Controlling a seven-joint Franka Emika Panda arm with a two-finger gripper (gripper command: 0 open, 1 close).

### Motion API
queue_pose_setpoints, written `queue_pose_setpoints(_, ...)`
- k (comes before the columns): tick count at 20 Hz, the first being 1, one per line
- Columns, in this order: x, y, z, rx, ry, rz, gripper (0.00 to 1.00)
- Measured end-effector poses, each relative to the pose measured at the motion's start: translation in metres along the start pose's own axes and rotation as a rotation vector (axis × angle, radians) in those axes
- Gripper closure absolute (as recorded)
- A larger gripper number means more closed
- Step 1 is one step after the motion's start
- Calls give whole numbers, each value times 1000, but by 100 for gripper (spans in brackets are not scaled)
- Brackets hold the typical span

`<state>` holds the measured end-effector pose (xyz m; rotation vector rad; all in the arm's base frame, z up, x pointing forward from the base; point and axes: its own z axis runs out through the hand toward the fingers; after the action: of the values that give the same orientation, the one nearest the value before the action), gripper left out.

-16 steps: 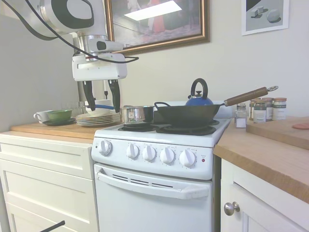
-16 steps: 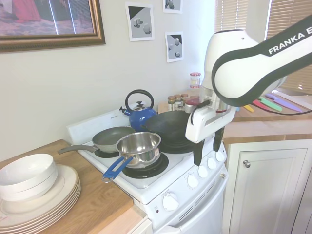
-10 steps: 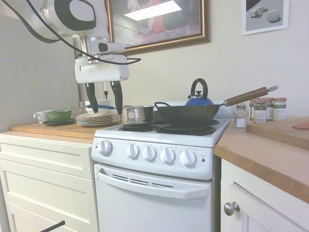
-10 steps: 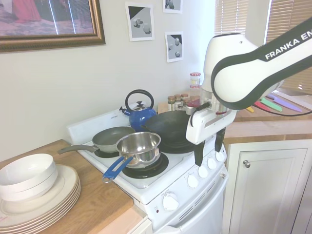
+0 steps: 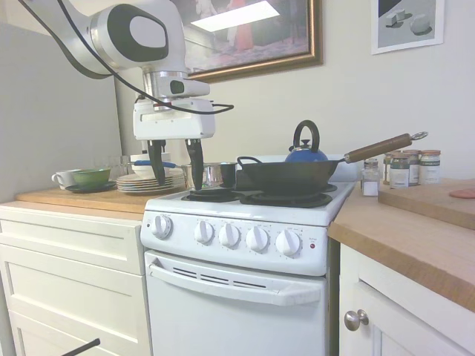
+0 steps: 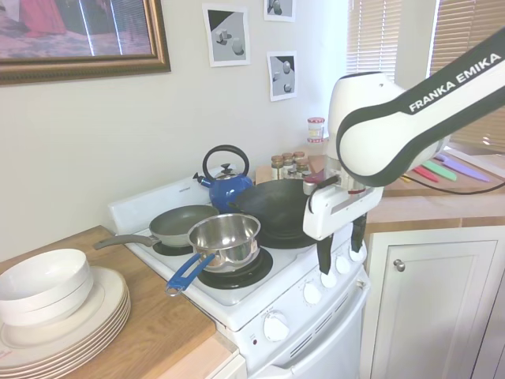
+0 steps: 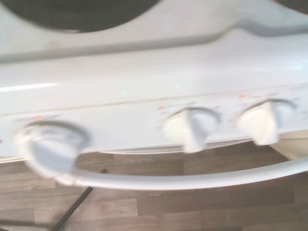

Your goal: Turn on the stove on the bottom right

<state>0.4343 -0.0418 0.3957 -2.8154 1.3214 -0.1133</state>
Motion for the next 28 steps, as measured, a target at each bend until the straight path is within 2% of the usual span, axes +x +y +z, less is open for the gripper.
queue_pose_setpoints(6,45,12,20,-14,-28,28,0)
queue_pose_setpoints(7,51,13,25,-18,-32,29,100)
queue_pose_setpoints(14,75,14,47,-38,-52,16,100)
queue_pose_setpoints(28,88,21,59,-42,-20,27,100)
